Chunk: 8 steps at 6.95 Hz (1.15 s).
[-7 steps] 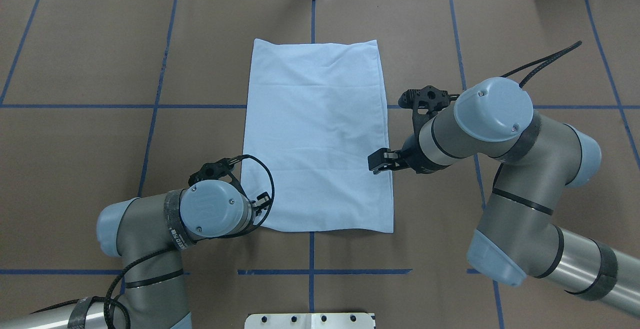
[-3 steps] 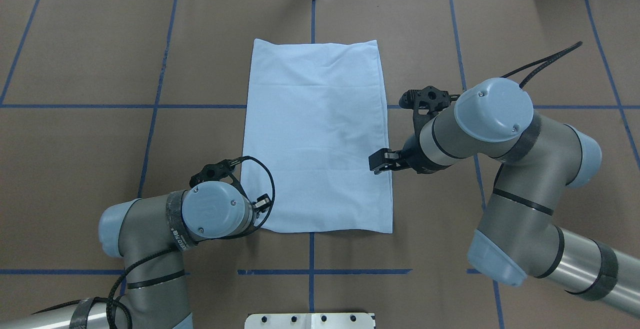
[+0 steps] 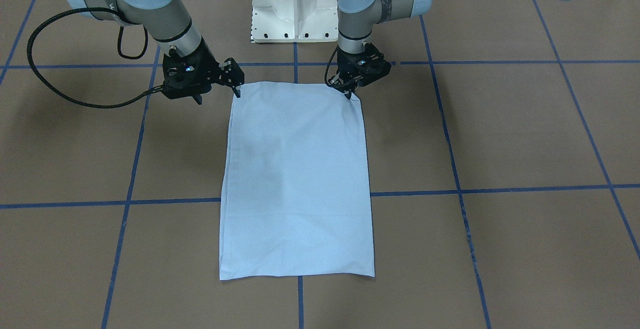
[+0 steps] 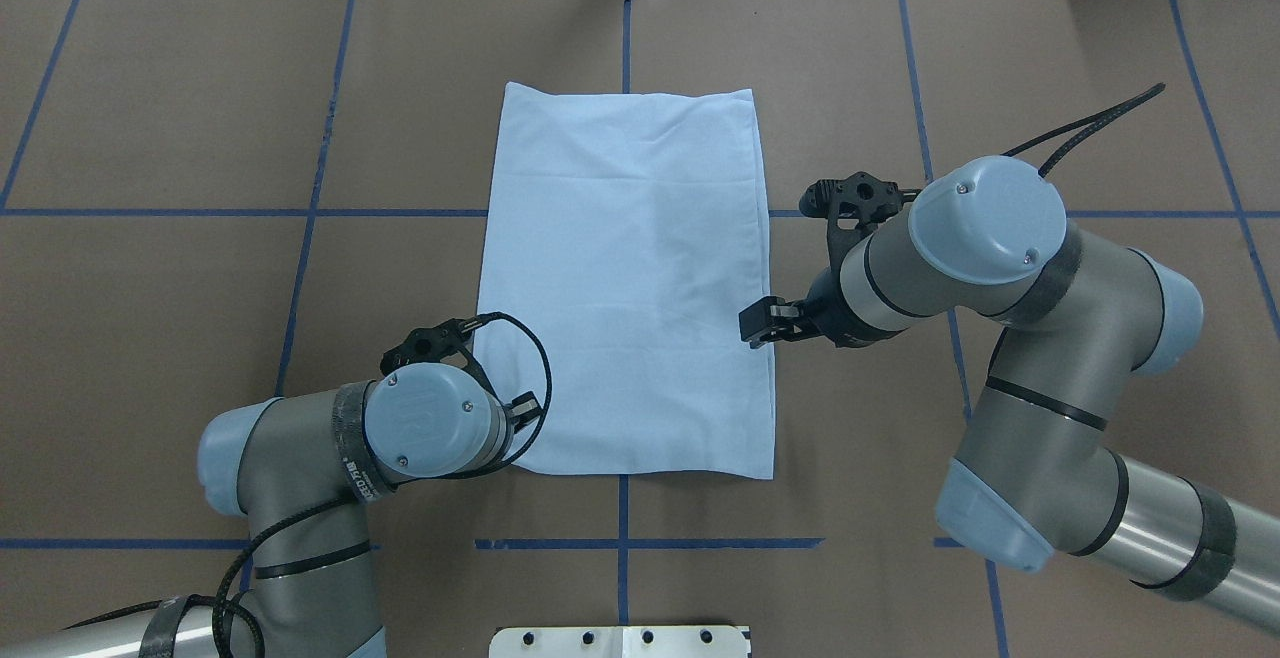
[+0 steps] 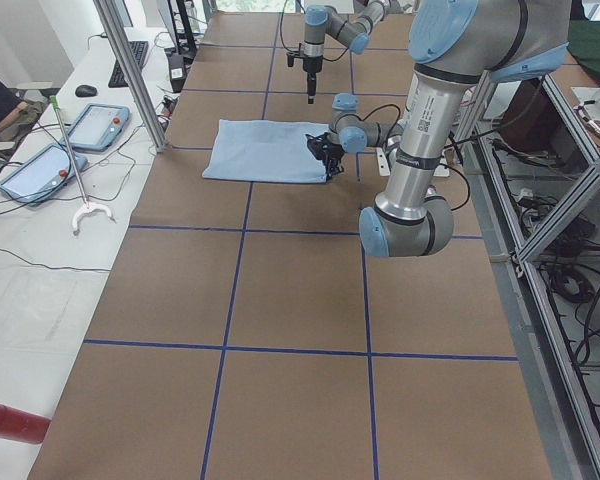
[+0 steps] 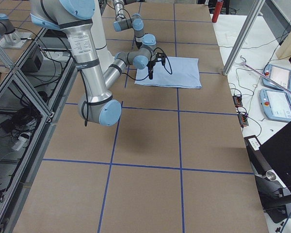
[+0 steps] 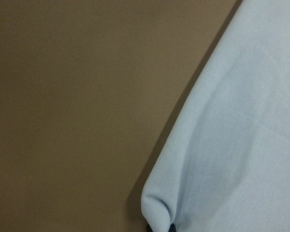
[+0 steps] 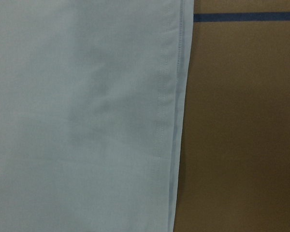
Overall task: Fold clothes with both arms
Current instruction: 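Move the right gripper to the near corner and grasp it beside the left gripper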
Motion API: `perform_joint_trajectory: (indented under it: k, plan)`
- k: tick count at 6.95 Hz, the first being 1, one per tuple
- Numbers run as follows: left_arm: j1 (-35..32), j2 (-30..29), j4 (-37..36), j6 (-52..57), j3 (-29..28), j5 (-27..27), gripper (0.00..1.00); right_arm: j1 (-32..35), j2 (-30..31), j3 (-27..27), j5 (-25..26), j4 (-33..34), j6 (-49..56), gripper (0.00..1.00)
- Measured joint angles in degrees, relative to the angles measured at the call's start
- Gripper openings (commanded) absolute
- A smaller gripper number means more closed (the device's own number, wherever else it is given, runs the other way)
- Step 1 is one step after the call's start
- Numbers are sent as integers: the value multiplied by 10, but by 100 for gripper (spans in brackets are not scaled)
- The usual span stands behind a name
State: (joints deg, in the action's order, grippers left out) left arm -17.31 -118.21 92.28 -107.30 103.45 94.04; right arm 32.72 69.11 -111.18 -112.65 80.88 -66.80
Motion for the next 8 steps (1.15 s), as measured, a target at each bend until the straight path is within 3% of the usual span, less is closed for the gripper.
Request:
perform_joint_trajectory:
  k: [2,4,8]
  plan:
    - [-1,0,-3,0,20,1,0,-3,2,-1,1,0,-6,100]
    - [-1,-3,-29,0,57,3,0,-33,1,-4,21,-1,-80,100]
    - [2,-3,-47,0,83,4,0,-194,-12,-2,202,-11,-396,100]
